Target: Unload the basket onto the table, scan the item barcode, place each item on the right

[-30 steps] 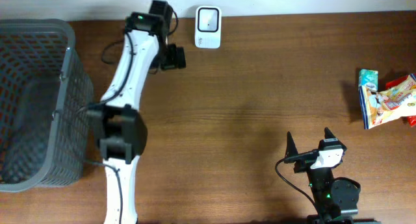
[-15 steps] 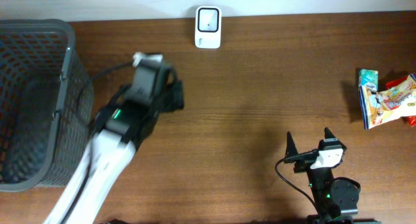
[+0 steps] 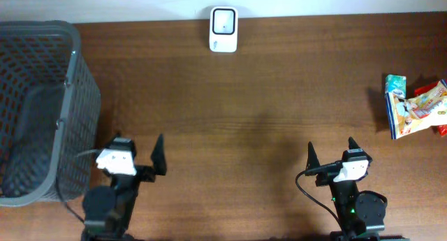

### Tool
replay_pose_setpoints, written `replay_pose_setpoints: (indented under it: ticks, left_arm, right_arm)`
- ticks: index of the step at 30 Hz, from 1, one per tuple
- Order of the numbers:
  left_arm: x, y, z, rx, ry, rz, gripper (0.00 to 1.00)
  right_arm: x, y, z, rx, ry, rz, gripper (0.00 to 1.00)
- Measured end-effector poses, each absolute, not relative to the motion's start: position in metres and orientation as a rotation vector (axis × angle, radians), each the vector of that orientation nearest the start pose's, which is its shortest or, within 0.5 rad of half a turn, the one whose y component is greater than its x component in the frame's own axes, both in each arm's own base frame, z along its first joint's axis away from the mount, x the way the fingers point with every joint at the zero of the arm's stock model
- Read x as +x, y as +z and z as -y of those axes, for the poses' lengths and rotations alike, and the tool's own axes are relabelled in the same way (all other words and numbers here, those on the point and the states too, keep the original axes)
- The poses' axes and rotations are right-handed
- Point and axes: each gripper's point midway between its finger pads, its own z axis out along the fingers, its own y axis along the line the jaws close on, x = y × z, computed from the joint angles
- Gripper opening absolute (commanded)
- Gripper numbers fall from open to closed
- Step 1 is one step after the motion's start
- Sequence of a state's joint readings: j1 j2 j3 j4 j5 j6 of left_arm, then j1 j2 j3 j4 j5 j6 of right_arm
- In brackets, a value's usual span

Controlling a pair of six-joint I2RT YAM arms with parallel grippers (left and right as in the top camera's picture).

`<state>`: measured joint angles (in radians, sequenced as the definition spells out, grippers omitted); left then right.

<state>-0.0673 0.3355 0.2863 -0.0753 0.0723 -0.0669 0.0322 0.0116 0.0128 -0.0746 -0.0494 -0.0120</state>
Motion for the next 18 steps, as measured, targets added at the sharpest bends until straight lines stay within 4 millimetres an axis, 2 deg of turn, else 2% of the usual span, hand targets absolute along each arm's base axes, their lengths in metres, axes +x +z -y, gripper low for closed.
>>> replay_pose_setpoints:
  ticks: [2,8,10,11,13,18]
  left_arm:
    - [0.252,0.207,0.015,0.014,-0.126,-1.648,0.99]
    - [0.247,0.186,0.016,0.057,-0.093,-1.541,0.99]
    - [0.246,0.189,0.016,0.082,-0.066,-1.526,0.99]
    - [0.246,0.185,0.016,0.092,-0.057,-1.543,0.99]
    - [0.245,0.161,0.014,0.096,-0.046,-1.636,0.99]
    - [0.246,0.159,0.005,0.049,0.003,-1.648,0.99]
  right_arm:
    - [0.245,0.159,-0.016,-0.075,0.055,-1.641,0.98]
    - [0.245,0.159,-0.017,-0.075,0.057,-1.641,0.99]
    - [0.245,0.159,-0.017,-0.075,0.056,-1.641,0.98]
    - [0.245,0.159,-0.017,-0.075,0.056,-1.641,0.99]
    - [0.245,0.159,-0.017,-0.075,0.056,-1.641,0.99]
    - [0.245,0.159,-0.017,-0.074,0.057,-1.641,0.99]
